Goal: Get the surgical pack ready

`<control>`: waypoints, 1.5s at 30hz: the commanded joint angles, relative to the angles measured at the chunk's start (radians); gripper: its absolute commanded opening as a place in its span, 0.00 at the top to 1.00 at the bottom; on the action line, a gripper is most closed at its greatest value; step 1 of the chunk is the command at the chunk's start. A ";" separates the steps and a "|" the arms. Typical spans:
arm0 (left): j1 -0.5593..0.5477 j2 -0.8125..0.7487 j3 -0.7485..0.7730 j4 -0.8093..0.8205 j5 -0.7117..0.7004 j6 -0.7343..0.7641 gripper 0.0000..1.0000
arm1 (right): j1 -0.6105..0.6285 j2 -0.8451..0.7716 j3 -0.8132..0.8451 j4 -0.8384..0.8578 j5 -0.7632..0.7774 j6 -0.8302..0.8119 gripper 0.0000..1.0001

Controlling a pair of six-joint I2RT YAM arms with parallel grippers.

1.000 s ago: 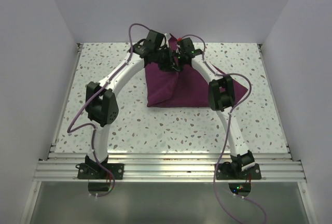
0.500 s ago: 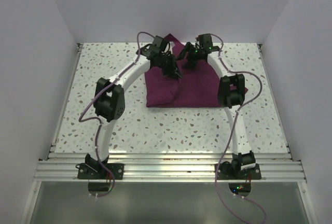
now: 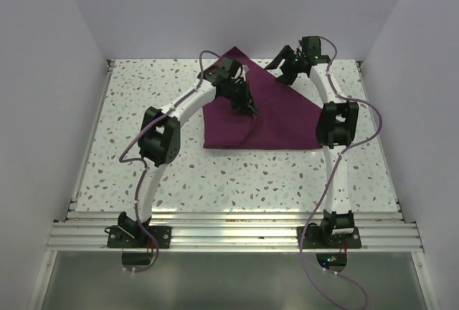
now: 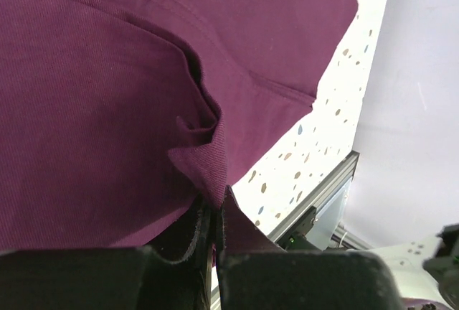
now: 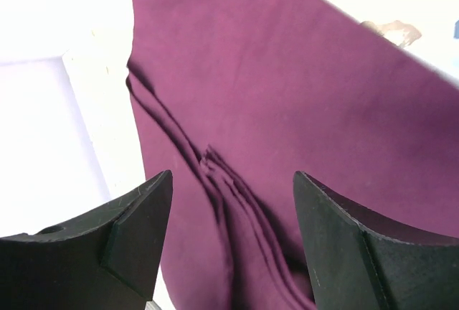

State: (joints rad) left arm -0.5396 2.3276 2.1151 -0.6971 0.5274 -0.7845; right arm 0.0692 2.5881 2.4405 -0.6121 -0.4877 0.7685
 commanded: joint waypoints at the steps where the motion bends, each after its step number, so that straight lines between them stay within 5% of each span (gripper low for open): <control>1: -0.022 0.026 0.042 0.031 0.059 -0.022 1.00 | 0.003 -0.100 -0.018 -0.035 0.005 -0.032 0.28; 4: -0.022 0.044 0.042 0.025 0.066 -0.013 0.96 | -0.012 -0.115 -0.020 -0.060 0.008 -0.052 0.28; 11: -0.023 0.036 0.094 0.005 0.031 0.043 0.47 | -0.022 -0.181 -0.073 -0.121 0.023 -0.120 0.27; 14: -0.019 0.003 0.117 -0.019 -0.003 0.091 0.39 | -0.016 -0.229 -0.132 -0.140 0.018 -0.149 0.27; 19: 0.010 -0.111 0.088 -0.077 -0.121 0.162 0.40 | 0.024 -0.307 -0.207 -0.169 -0.009 -0.196 0.27; 21: 0.033 -0.183 0.013 -0.073 -0.141 0.191 0.45 | 0.056 -0.321 -0.222 -0.167 -0.048 -0.202 0.28; 23: 0.055 -0.249 -0.086 -0.073 -0.141 0.223 0.61 | 0.093 -0.347 -0.251 -0.167 -0.081 -0.206 0.29; 25: 0.061 -0.287 -0.165 -0.065 -0.141 0.260 0.79 | 0.110 -0.388 -0.349 -0.102 -0.120 -0.183 0.40; 26: 0.063 -0.321 -0.244 -0.061 -0.133 0.271 0.82 | 0.112 -0.402 -0.394 -0.066 -0.158 -0.167 0.47; 29: 0.064 -0.358 -0.380 -0.025 -0.107 0.289 0.91 | 0.100 -0.407 -0.488 -0.064 -0.149 -0.175 0.87; 30: 0.066 -0.358 -0.398 -0.025 -0.104 0.292 0.93 | 0.095 -0.399 -0.494 -0.081 -0.147 -0.190 0.90; 45: 0.115 -0.335 -0.515 -0.005 -0.061 0.286 0.96 | 0.087 -0.312 -0.555 -0.233 -0.080 -0.333 0.95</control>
State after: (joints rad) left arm -0.4427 2.0037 1.6180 -0.7341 0.4343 -0.5190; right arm 0.1505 2.2993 1.9060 -0.8005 -0.5823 0.4828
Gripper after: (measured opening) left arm 0.046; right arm 0.051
